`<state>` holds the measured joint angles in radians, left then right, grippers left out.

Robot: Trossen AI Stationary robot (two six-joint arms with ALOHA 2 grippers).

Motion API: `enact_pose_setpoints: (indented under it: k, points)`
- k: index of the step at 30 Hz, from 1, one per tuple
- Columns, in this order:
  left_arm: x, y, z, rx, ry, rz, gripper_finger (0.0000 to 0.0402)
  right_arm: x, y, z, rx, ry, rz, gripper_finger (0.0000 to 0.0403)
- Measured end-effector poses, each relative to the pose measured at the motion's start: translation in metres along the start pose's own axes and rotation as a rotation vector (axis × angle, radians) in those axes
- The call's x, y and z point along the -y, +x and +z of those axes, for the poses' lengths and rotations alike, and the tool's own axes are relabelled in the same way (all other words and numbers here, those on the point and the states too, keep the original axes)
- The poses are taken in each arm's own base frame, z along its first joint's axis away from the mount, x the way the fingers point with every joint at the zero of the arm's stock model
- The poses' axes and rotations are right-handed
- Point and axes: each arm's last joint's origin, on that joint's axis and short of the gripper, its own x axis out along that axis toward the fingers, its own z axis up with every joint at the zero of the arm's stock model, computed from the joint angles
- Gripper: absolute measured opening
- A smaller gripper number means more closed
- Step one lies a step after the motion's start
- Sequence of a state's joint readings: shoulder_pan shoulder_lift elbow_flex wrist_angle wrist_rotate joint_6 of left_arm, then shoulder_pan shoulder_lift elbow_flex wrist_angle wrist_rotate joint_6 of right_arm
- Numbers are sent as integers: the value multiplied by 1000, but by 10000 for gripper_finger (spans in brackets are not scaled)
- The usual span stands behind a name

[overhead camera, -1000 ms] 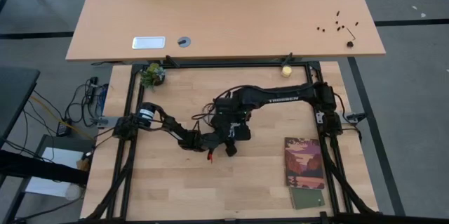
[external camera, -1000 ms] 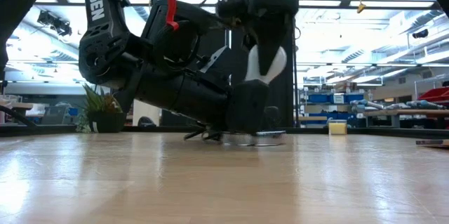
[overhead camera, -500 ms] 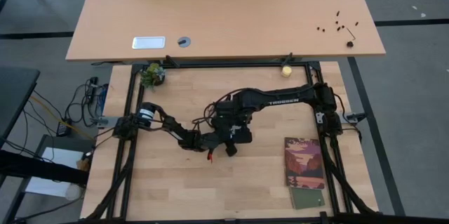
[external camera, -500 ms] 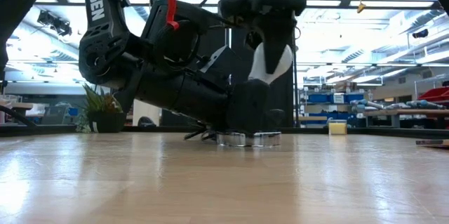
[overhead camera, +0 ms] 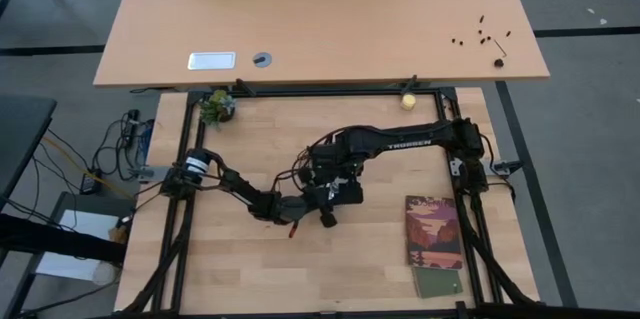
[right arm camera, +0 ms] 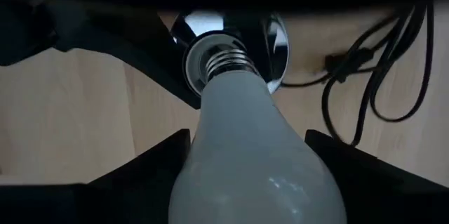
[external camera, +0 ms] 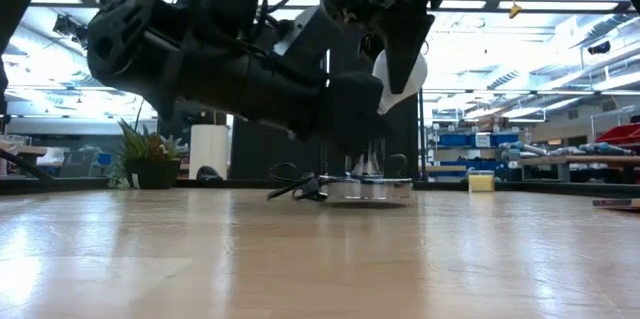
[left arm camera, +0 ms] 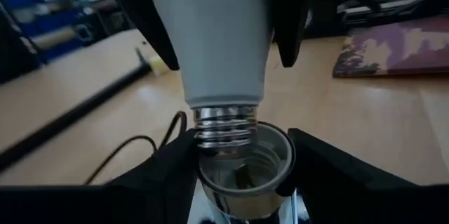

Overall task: Screw lightbulb
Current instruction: Insert the white lightbulb into the silver lamp

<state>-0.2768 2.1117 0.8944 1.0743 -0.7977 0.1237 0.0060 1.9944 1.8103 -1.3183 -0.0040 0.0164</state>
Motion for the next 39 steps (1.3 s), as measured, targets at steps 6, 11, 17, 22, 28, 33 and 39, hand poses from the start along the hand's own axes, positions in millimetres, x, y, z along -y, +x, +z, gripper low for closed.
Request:
enact_pose_setpoints:
  k: [6, 11, 17, 22, 28, 33, 39]
  points:
    - [4, -6, 2, 6, 70, 60, 218, 4, -1, -1, -5, 57, 9, 279]
    - [4, -5, 0, -10, 51, 54, 218, 4, -1, 1, 12, 76, 27, 279]
    - [0, 0, -2, -19, -7, 25, 218, 1, 0, 1, 13, 85, 39, 279]
    - [0, 0, -2, -20, -1, 25, 218, -6, 0, 2, 21, 70, 55, 279]
    - [0, 0, -2, -20, 10, 27, 218, -14, 0, 3, 29, 82, 80, 279]
    - [3, -6, 3, 7, 66, 75, 218, -9, -16, -1, -6, 123, 77, 279]
    - [4, -5, 7, 41, 31, 26, 232, -4, -27, 3, 43, 139, 80, 279]
